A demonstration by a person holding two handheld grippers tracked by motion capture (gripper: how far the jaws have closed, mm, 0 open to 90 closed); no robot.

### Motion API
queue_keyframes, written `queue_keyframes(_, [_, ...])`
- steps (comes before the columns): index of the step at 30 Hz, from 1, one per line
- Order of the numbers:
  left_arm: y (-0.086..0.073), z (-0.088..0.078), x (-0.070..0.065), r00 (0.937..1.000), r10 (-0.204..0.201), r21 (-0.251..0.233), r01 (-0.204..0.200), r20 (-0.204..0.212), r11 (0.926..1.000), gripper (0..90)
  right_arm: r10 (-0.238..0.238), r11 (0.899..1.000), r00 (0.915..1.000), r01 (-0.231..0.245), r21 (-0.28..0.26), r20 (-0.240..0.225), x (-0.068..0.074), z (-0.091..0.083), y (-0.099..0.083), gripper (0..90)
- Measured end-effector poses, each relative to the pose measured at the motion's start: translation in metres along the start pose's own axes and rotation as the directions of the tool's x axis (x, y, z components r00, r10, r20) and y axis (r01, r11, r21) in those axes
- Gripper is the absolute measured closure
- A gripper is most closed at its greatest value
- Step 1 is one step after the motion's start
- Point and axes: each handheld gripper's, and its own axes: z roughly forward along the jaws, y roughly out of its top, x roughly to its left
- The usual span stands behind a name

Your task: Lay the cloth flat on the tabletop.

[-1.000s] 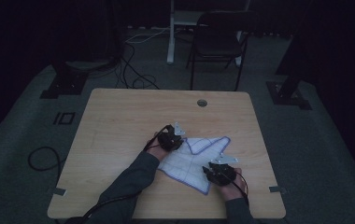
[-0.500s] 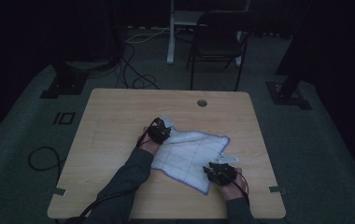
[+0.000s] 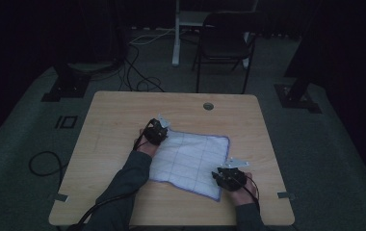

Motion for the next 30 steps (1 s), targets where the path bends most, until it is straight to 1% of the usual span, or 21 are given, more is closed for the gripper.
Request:
queue_keyframes(2, [-0.004, -0.001, 0.004, 0.9999, -0.014, 0.003, 0.014, -0.009, 0.9999, 87.8, 0.002, 1.000, 1.0000, -0.002, 0.003, -0.002, -0.002, -0.001, 0.000, 66.3])
queue_keyframes(3, [-0.008, -0.001, 0.009, 0.9995, -0.027, 0.009, 0.027, -0.014, 0.9996, 87.8, 0.000, 1.000, 1.0000, 0.000, 0.005, -0.002, -0.003, -0.002, -0.001, 66.2])
queue_keyframes(4, [-0.008, -0.001, 0.009, 0.9995, -0.027, 0.009, 0.027, -0.014, 0.9996, 87.8, 0.000, 1.000, 1.0000, 0.000, 0.005, -0.002, -0.003, -0.002, -0.001, 66.2])
queue_keyframes(6, [-0.017, -0.002, 0.015, 0.9989, -0.042, 0.013, 0.043, -0.020, 0.9990, 87.7, -0.009, 1.000, 0.9999, 0.009, 0.005, -0.009, -0.004, -0.003, -0.002, 65.3])
queue_keyframes(8, [-0.020, -0.003, 0.017, 0.9987, -0.045, 0.017, 0.045, -0.022, 0.9988, 87.7, -0.012, 1.000, 0.9999, 0.012, 0.006, -0.008, -0.004, -0.003, -0.002, 64.8])
queue_keyframes(9, [-0.026, -0.003, 0.020, 0.9981, -0.055, 0.019, 0.056, -0.026, 0.9983, 87.6, -0.017, 1.000, 0.9998, 0.017, 0.007, -0.010, -0.003, -0.003, -0.002, 64.1])
queue_keyframes(12, [-0.030, -0.003, 0.023, 0.9972, -0.071, 0.020, 0.071, -0.024, 0.9973, 86.9, -0.018, 1.000, 0.9997, 0.018, 0.008, -0.017, -0.002, -0.003, -0.002, 63.7])
queue_keyframes(13, [-0.032, -0.005, 0.023, 0.9968, -0.076, 0.017, 0.077, -0.024, 0.9969, 85.9, -0.015, 1.000, 0.9997, 0.015, 0.008, -0.018, -0.002, -0.003, -0.002, 63.1])
queue_keyframes(14, [-0.032, -0.005, 0.023, 0.9968, -0.076, 0.017, 0.077, -0.024, 0.9969, 81.9, -0.015, 1.000, 0.9997, 0.015, 0.008, -0.018, -0.002, -0.003, -0.002, 63.1])
queue_keyframes(15, [-0.033, -0.008, 0.022, 0.9961, -0.081, 0.008, 0.081, -0.034, 0.9967, 81.9, -0.015, 1.000, 0.9997, 0.015, 0.007, -0.022, -0.003, -0.003, -0.002, 62.5])
queue_keyframes(16, [-0.033, -0.012, 0.021, 0.9950, -0.093, -0.008, 0.093, -0.037, 0.9957, 75.5, -0.016, 1.000, 0.9995, 0.016, 0.006, -0.026, -0.003, -0.003, -0.002, 61.2])
queue_keyframes(17, [-0.034, -0.023, 0.018, 0.9929, -0.115, -0.042, 0.113, -0.033, 0.9927, 73.3, -0.016, 1.000, 0.9995, 0.016, 0.005, -0.028, -0.003, -0.003, -0.002, 60.5])
queue_keyframes(18, [-0.034, -0.023, 0.018, 0.9929, -0.115, -0.042, 0.113, -0.033, 0.9927, 71.8, -0.016, 1.000, 0.9995, 0.016, 0.005, -0.028, -0.003, -0.003, -0.002, 60.5])
queue_keyframes(19, [-0.038, -0.037, 0.010, 0.9947, -0.099, -0.064, 0.098, -0.026, 0.9931, 70.3, -0.014, 1.000, 0.9994, 0.014, 0.003, -0.033, -0.003, -0.002, -0.002, 59.5])
queue_keyframes(20, [-0.038, -0.037, 0.010, 0.9947, -0.099, -0.064, 0.098, -0.026, 0.9931, 69.1, -0.014, 1.000, 0.9994, 0.014, 0.003, -0.033, -0.003, -0.002, -0.002, 59.5])
queue_keyframes(21, [-0.044, -0.048, -0.003, 0.9974, -0.072, -0.088, 0.072, -0.002, 0.9936, 68.5, -0.011, 1.000, 0.9992, 0.011, 0.003, -0.038, -0.004, -0.002, -0.002, 59.0])
queue_keyframes(23, [-0.044, -0.048, -0.003, 0.9974, -0.072, -0.088, 0.072, -0.002, 0.9936, 68.1, -0.010, 1.000, 0.9991, 0.010, 0.003, -0.040, -0.004, -0.002, -0.001, 59.0])
queue_keyframes(24, [-0.054, -0.058, -0.016, 0.9985, -0.049, -0.094, 0.051, 0.023, 0.9943, 68.1, -0.010, 1.000, 0.9991, 0.010, 0.003, -0.040, -0.004, -0.002, -0.001, 58.8])
queue_keyframes(26, [-0.063, -0.062, -0.027, 0.9990, -0.025, -0.087, 0.028, 0.039, 0.9959, 67.7, -0.016, 1.000, 0.9989, 0.016, -0.007, -0.043, -0.004, -0.001, 0.000, 57.5])
queue_keyframes(28, [-0.072, -0.064, -0.033, 0.9985, -0.013, -0.071, 0.016, 0.053, 0.9974, 67.7, -0.031, 0.999, 0.9989, 0.030, -0.027, -0.035, -0.004, 0.000, 0.003, 56.7])
queue_keyframes(30, [-0.081, -0.065, -0.036, 0.9986, -0.002, -0.048, 0.005, 0.053, 0.9988, 67.7, -0.036, 0.998, 0.9989, 0.034, -0.045, -0.029, -0.005, 0.002, 0.008, 56.2])
